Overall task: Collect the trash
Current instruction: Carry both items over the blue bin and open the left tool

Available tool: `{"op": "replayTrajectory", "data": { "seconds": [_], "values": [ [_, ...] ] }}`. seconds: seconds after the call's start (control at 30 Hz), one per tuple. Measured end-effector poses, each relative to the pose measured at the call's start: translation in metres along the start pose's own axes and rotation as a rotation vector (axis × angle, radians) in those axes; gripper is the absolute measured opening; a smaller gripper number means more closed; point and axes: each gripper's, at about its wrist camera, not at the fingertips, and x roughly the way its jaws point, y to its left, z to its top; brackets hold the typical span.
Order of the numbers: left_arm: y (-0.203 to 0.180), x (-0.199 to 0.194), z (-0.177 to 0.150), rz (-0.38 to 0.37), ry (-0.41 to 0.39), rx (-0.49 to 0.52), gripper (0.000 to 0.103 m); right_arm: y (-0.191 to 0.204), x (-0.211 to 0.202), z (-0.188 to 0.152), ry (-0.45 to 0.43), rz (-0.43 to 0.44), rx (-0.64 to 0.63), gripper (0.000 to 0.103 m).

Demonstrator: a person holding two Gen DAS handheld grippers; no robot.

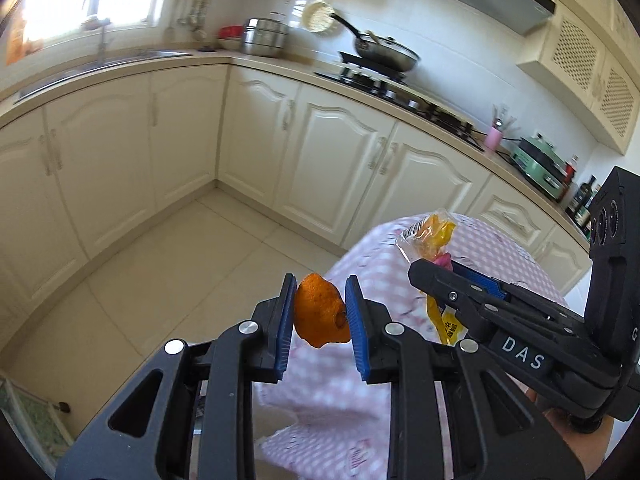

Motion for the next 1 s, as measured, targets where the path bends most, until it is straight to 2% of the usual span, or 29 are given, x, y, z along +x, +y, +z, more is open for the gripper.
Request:
{"op": "replayTrajectory", "data": {
  "seconds": [0.2, 0.37, 0.57, 0.77, 0.83, 0.87, 0.9, 1.0],
  "values": [
    [0.064, -0.014, -0.014, 0.087, 0.004, -0.077, 0.023, 0.073, 0.039, -0.015, 0.06, 0.074, -0.064, 0.033],
    [0.105, -0.011, -0.025, 0.152, 0.03, -0.131, 0.023, 0.114, 0.072, -0.031, 0.115, 0.114, -0.102, 0.033],
    [0.14, 0.01, -0.037, 0.211, 0.082, -0.173, 0.023, 0.14, 0.11, -0.041, 0.155, 0.118, -0.123, 0.033],
    [0.161, 0.027, -0.039, 0.221, 0.098, -0.22, 0.024, 0.14, 0.134, -0.046, 0.159, 0.102, -0.111, 0.033],
    [0.165, 0.033, -0.038, 0.218, 0.109, -0.238, 0.031, 0.137, 0.141, -0.048, 0.16, 0.095, -0.097, 0.033],
    [0.166, 0.036, -0.038, 0.227, 0.114, -0.24, 0.042, 0.136, 0.144, -0.048, 0.162, 0.092, -0.092, 0.033],
    [0.166, 0.037, -0.039, 0.238, 0.114, -0.239, 0.046, 0.134, 0.147, -0.049, 0.163, 0.089, -0.088, 0.033],
    [0.171, 0.04, -0.043, 0.238, 0.123, -0.251, 0.05, 0.129, 0.154, -0.05, 0.174, 0.088, -0.078, 0.033]
  ]
}}
